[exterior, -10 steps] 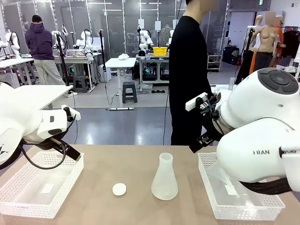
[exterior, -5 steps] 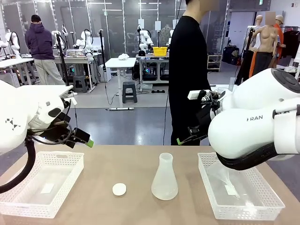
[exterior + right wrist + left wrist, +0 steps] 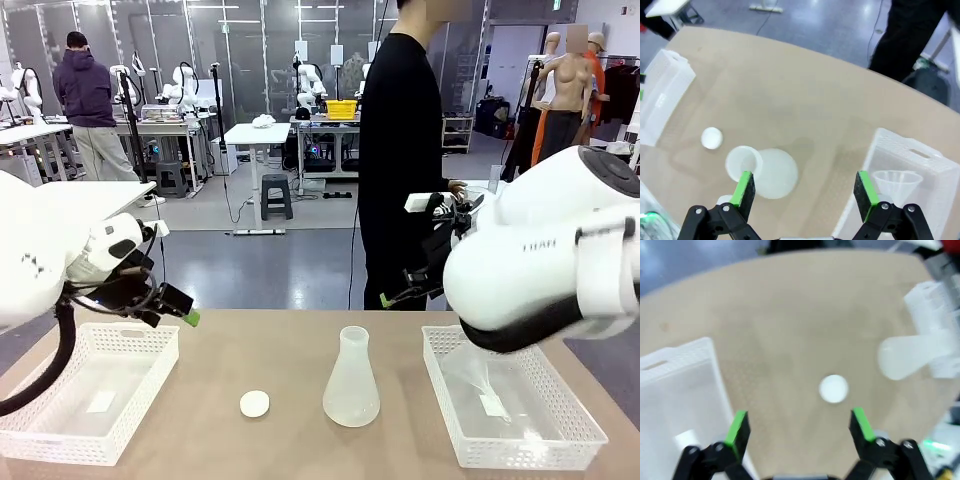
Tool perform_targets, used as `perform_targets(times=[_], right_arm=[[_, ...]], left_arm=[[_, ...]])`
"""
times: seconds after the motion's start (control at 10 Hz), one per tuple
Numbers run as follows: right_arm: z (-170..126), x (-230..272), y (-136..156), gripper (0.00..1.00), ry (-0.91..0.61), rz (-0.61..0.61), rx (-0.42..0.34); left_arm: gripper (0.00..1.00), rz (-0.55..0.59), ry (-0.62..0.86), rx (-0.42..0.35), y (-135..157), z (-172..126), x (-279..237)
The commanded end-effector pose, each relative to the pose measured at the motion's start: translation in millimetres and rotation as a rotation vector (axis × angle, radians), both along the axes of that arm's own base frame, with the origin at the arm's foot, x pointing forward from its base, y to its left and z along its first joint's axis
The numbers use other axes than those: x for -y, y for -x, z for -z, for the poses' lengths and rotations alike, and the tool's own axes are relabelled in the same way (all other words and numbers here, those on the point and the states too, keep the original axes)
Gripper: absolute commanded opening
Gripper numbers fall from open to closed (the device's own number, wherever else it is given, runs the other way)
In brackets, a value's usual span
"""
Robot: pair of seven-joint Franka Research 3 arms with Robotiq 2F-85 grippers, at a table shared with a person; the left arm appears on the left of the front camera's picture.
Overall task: Prepare the solutions needed for the experiment.
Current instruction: Pick up the Plastic Funnel and insert it into the Big flask.
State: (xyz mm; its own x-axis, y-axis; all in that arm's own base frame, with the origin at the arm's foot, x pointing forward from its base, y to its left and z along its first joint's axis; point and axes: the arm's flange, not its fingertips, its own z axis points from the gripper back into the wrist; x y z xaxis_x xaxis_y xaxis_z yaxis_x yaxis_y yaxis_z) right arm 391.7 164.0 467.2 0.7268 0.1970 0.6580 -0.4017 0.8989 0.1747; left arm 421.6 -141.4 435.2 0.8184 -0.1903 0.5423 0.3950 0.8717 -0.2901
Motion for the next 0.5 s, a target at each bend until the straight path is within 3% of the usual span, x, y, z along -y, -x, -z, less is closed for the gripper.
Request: perform_targets(times=[0.0,0.2,0.3,0.4], right_arm=[[7.1,14.7,-23.3,1.0,-0.286,-0.01,-0.093],[16.3,14.8,-27.1,1.0,-0.407,-0.016,-0.166],[-1.6,0.7,-6.4,1.0,-0.23,0.022,-0.103],[-1.6,0.7,-6.4,1.0,-0.23,0.022,-0.103]], left_arm=[[1.0,-0.007,0.235,-0.142,-35.3,9.7,-20.2],[1.0,0.008,0.4,-0.313,-40.2,17.4,-31.7],[1.0,0.011,0.251,-0.141,-13.7,-7.0,-10.3],[1.0,0.011,0.251,-0.141,-13.7,-7.0,-10.3]])
